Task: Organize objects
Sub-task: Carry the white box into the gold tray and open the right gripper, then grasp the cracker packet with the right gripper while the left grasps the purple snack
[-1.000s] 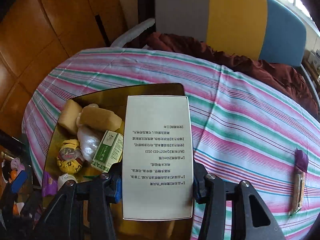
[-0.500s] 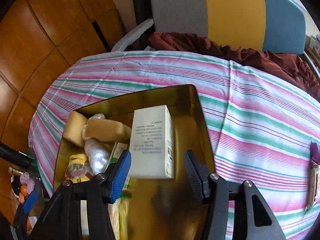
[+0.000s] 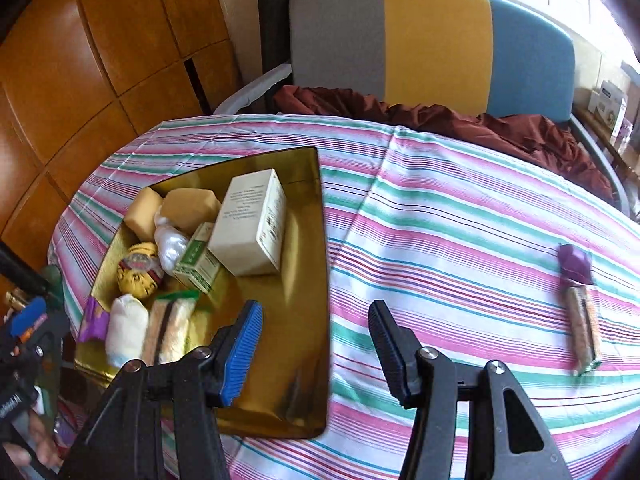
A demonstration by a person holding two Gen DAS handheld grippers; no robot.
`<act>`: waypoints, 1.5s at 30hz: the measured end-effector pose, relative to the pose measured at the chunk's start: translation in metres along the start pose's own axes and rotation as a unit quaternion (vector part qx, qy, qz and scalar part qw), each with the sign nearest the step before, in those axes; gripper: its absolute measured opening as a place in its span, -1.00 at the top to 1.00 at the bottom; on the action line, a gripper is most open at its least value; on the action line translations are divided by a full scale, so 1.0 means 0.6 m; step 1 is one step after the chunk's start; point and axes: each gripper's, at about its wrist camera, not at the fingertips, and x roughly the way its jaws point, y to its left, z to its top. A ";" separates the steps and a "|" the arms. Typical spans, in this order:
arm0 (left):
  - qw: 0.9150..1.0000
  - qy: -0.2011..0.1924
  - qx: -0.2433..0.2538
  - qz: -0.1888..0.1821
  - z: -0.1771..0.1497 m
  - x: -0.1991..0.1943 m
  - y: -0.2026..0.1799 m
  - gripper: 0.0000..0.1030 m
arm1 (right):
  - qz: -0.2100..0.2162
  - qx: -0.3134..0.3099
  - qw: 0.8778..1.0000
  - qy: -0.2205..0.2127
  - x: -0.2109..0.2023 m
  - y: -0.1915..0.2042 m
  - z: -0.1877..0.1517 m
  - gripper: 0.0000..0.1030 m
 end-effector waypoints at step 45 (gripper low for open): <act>0.973 0.044 0.183 -0.132 -0.033 0.023 -0.314 -0.78 | -0.143 0.177 0.966 0.123 0.060 -0.465 -0.043 -0.16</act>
